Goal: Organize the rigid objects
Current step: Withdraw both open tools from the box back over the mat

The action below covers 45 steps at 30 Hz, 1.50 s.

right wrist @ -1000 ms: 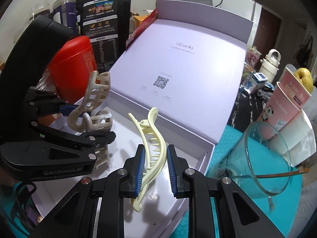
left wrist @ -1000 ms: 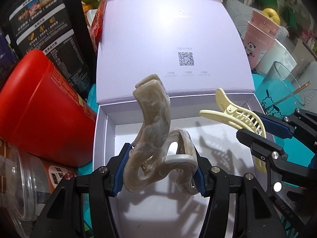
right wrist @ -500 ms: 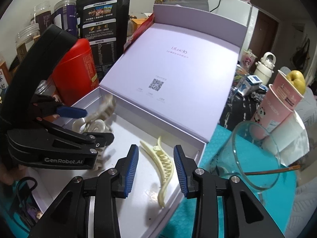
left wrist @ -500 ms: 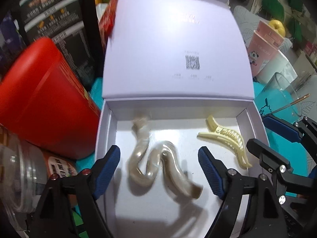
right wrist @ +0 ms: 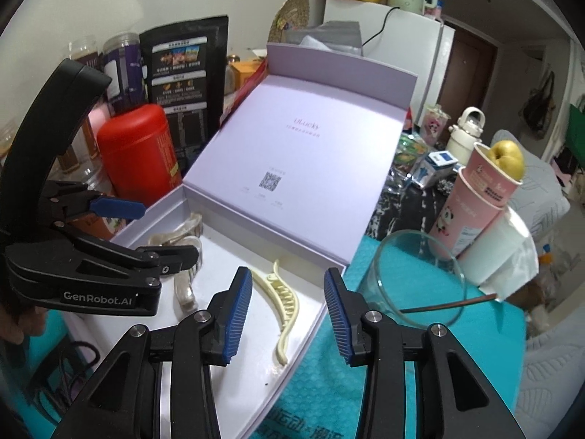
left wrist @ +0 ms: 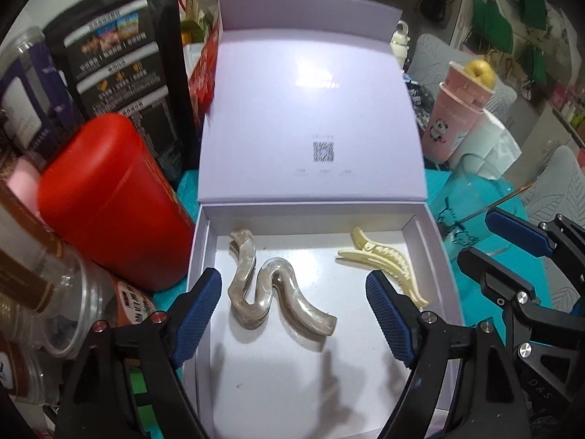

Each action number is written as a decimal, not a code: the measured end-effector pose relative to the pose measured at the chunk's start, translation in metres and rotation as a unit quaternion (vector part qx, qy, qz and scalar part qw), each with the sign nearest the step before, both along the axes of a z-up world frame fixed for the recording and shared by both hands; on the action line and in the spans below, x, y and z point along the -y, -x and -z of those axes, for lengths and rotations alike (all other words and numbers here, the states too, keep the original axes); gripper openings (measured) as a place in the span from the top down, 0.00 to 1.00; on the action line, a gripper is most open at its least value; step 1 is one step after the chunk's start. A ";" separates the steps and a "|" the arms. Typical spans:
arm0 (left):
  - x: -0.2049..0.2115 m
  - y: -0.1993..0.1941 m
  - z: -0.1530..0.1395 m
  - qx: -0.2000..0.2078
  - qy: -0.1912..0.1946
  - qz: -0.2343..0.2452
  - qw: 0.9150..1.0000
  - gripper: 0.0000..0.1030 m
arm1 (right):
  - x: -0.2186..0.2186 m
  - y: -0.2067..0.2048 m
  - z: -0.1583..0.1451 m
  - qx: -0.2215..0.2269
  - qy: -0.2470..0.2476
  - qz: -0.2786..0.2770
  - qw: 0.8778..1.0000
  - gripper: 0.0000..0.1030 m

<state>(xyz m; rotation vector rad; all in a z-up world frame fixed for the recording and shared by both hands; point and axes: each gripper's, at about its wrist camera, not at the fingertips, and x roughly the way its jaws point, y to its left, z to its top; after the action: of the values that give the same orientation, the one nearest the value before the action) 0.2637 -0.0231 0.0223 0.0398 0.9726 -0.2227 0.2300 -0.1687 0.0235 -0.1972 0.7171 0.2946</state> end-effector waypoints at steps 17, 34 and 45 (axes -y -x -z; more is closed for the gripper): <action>0.003 0.050 -0.060 0.084 0.003 -0.012 0.996 0.21 | 0.011 0.050 -0.048 0.060 -0.017 0.009 0.998 0.56; -0.001 0.127 -0.098 0.153 0.010 -0.024 0.988 0.02 | 0.015 0.119 -0.078 0.105 -0.030 0.011 0.994 0.40; -0.004 0.179 -0.100 0.163 0.023 -0.011 0.986 0.02 | 0.013 0.168 -0.080 0.118 -0.038 0.012 0.992 0.33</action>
<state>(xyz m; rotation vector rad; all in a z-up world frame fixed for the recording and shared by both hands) 0.0850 -0.0192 0.1219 0.0227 0.6419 -0.2096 0.0622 -0.1818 0.1039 -0.1476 0.4725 0.2691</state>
